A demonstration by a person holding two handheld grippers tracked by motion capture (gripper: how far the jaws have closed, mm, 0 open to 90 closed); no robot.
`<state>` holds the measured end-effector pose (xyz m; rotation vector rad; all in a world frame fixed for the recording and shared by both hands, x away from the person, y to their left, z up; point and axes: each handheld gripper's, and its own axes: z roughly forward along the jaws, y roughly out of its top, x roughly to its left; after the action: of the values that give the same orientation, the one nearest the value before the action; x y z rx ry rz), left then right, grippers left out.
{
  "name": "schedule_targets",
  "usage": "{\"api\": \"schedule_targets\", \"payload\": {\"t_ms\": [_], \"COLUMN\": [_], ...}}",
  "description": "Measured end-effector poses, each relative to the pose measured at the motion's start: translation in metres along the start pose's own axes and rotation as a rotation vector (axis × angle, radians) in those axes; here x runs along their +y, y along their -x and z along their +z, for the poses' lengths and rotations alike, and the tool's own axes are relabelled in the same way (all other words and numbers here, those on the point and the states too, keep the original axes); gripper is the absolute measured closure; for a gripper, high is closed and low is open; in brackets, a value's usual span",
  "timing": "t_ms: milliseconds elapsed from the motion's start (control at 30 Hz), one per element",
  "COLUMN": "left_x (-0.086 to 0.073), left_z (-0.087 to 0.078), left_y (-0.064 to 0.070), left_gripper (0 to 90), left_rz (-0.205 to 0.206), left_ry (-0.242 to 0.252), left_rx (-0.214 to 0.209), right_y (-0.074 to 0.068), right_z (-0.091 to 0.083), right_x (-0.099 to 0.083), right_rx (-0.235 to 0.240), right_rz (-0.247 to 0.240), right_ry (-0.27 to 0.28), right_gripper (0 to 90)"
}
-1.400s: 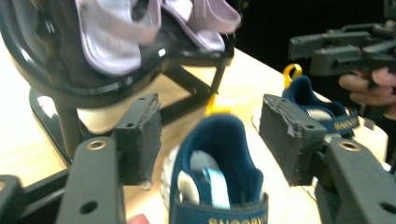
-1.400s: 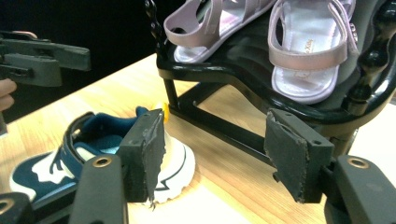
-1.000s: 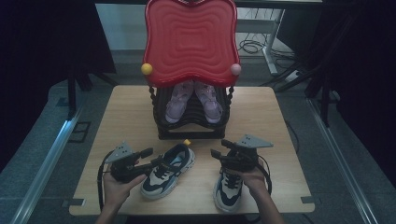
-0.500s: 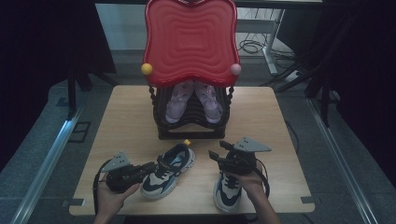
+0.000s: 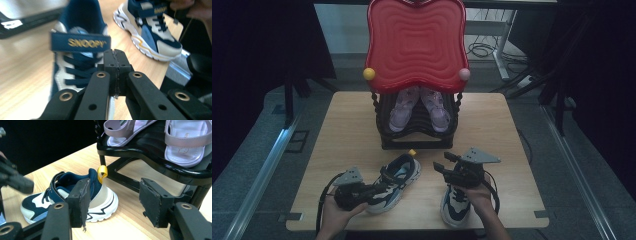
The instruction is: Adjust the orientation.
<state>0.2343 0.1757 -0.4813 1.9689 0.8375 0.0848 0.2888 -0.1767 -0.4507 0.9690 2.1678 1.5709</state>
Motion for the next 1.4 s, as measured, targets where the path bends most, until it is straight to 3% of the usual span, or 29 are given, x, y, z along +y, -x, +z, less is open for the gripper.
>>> {"api": "schedule_targets", "payload": {"t_ms": [133,267,467,600,667,767,1000,1400], "left_x": [-0.001,-0.003,-0.007,-0.01,-0.014,-0.016,-0.018,-0.021], "left_z": [0.005,0.017,0.026,0.032,0.039,0.043,0.04,0.021], "left_y": [0.006,0.013,0.016,0.02,0.021,0.019,0.01,-0.018], "left_gripper": [90.0,90.0,90.0,90.0,90.0,90.0,90.0,90.0], "left_rz": [0.002,0.002,0.01,0.036,0.052,0.047,0.022,-0.044], "left_ry": [-0.027,-0.096,-0.126,-0.175,-0.228,-0.254,-0.266,-0.238], "left_rx": [-0.007,-0.021,-0.037,-0.024,-0.005,0.006,0.017,0.077], "right_y": [-0.001,-0.001,-0.003,-0.003,-0.004,-0.004,0.0,-0.002], "right_z": [-0.002,-0.001,0.0,0.003,0.004,0.004,0.002,0.003], "right_x": [0.001,0.002,0.002,0.002,0.001,0.001,0.001,0.001], "right_rx": [0.0,0.005,0.015,0.015,0.019,0.019,0.011,0.017], "right_rz": [-0.002,0.002,-0.007,-0.005,-0.004,-0.006,0.001,0.003], "right_ry": [0.006,0.011,0.002,0.0,-0.009,-0.015,-0.008,-0.012], "right_gripper": [44.2,44.1,44.0,43.9,43.8,43.7,43.8,43.9]}}
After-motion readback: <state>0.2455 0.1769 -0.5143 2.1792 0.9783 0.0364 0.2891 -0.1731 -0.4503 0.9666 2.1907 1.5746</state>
